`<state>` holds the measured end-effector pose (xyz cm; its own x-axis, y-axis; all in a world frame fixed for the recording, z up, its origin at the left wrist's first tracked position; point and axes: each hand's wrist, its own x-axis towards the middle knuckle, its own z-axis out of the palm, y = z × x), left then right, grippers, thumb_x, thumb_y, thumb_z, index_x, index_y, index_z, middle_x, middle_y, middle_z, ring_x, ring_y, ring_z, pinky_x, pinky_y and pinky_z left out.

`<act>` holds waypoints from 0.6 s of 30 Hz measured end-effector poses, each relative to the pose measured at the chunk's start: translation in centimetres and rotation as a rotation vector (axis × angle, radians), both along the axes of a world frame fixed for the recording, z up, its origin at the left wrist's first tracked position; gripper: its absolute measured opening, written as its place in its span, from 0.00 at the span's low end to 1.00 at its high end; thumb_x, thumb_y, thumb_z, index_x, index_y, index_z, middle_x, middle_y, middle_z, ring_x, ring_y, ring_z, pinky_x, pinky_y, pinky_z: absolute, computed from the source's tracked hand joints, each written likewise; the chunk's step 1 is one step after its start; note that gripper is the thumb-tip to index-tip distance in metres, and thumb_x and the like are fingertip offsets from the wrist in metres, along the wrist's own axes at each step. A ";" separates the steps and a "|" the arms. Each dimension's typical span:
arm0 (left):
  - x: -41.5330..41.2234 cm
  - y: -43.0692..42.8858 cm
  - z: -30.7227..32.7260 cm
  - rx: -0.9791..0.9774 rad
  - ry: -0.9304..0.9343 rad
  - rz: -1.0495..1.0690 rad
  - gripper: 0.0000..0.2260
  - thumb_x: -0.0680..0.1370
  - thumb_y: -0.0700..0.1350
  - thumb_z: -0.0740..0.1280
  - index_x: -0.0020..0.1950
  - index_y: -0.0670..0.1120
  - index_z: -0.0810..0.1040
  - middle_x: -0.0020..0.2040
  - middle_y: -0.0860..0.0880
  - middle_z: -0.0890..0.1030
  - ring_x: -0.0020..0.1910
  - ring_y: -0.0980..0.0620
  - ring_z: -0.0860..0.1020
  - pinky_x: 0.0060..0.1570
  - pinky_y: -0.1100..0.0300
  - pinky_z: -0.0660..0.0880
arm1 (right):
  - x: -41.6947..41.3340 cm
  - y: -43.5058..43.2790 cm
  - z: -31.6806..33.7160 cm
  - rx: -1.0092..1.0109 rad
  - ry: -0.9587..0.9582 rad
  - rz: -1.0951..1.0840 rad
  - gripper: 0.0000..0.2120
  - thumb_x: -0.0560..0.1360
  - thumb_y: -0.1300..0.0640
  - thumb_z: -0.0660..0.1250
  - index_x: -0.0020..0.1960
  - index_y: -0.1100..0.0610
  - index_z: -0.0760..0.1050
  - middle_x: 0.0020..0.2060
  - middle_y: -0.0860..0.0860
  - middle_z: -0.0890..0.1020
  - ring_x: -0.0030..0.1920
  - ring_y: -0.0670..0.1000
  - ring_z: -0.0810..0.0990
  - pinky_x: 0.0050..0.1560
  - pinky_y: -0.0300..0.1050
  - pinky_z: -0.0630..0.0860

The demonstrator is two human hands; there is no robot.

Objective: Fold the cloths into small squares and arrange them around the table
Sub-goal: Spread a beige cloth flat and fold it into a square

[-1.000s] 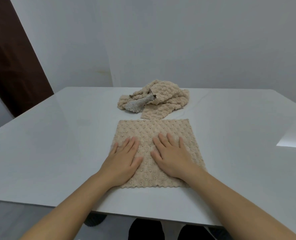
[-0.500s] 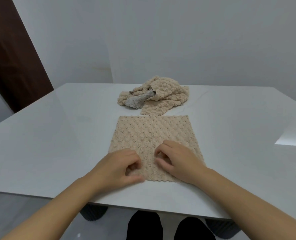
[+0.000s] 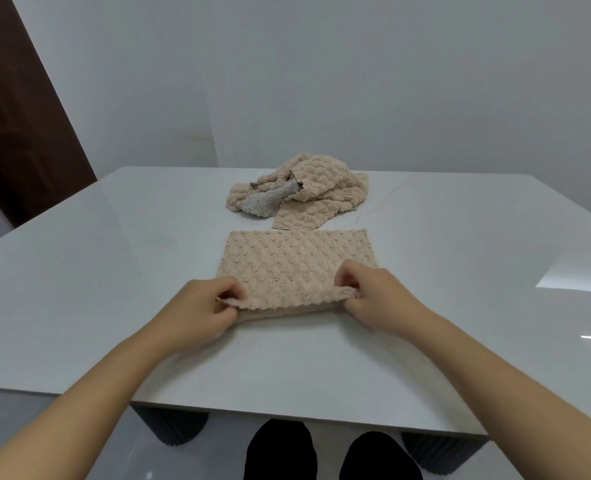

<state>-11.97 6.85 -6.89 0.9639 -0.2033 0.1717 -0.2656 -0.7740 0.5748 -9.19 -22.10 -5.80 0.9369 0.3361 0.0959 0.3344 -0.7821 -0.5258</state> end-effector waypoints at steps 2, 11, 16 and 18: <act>0.2 0.7 0.1 -0.197 0.032 0.109 0.08 0.74 0.38 0.69 0.42 0.52 0.80 0.38 0.56 0.82 0.36 0.59 0.77 0.40 0.67 0.70 | 0.5 -1.1 0.3 0.067 0.045 -0.059 0.10 0.72 0.63 0.65 0.45 0.48 0.74 0.38 0.42 0.78 0.39 0.45 0.74 0.36 0.34 0.67; 0.8 1.2 -0.4 -0.550 0.093 0.245 0.07 0.77 0.44 0.69 0.40 0.49 0.83 0.36 0.50 0.82 0.35 0.57 0.78 0.35 0.61 0.74 | 1.4 -4.2 0.7 0.459 0.353 -0.085 0.05 0.74 0.55 0.72 0.48 0.56 0.84 0.43 0.52 0.85 0.42 0.46 0.79 0.47 0.38 0.73; 2.3 0.8 -0.4 -0.643 0.049 0.371 0.13 0.76 0.46 0.71 0.31 0.48 0.78 0.30 0.54 0.78 0.31 0.55 0.74 0.30 0.63 0.71 | 2.8 -4.7 0.7 0.648 0.434 -0.145 0.07 0.77 0.56 0.70 0.52 0.57 0.82 0.43 0.52 0.85 0.42 0.48 0.83 0.41 0.40 0.77; 3.1 0.8 -0.1 -0.672 0.048 0.412 0.09 0.77 0.47 0.70 0.38 0.45 0.81 0.33 0.54 0.82 0.34 0.56 0.78 0.35 0.62 0.74 | 3.7 -4.9 0.9 0.746 0.454 -0.178 0.07 0.78 0.56 0.67 0.52 0.58 0.81 0.43 0.52 0.84 0.40 0.49 0.82 0.38 0.40 0.77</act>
<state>-8.88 7.60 -7.01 0.9483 0.3049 0.0876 0.0040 -0.2876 0.9578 -5.47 -27.02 -4.94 0.9703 0.1800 -0.1618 -0.1240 -0.2042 -0.9710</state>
